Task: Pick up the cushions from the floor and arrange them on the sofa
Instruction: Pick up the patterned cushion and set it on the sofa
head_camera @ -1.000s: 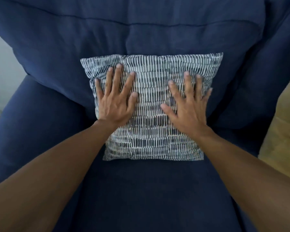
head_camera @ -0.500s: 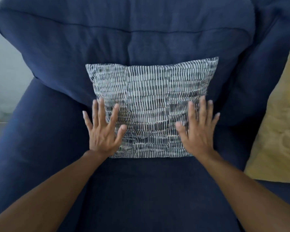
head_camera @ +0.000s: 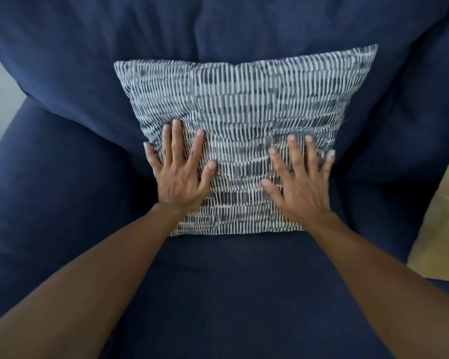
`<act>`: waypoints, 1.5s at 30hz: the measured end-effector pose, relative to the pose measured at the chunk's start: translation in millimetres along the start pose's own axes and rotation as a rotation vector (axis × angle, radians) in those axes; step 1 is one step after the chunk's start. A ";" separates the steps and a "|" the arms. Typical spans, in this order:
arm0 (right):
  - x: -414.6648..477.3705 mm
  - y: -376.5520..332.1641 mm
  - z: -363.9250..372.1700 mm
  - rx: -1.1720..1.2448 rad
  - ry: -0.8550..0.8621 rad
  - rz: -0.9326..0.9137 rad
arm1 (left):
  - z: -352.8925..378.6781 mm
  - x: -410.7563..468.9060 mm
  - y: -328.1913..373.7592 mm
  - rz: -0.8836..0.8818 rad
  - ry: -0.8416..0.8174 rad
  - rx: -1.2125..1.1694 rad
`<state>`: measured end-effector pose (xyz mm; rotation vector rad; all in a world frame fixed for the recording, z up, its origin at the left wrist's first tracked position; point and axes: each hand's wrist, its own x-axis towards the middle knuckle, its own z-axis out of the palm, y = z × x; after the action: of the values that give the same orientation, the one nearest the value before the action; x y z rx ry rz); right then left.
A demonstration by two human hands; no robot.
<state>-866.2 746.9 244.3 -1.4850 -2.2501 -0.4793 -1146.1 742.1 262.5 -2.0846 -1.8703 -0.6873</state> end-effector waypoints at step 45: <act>69.5 25.0 -173.7 -0.028 -0.340 0.220 | -155.3 57.5 12.4 0.121 -0.268 0.122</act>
<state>-843.4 726.0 430.5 -1.9245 -2.2897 -0.2039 -1157.4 714.1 425.8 -2.2790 -1.8438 -0.2687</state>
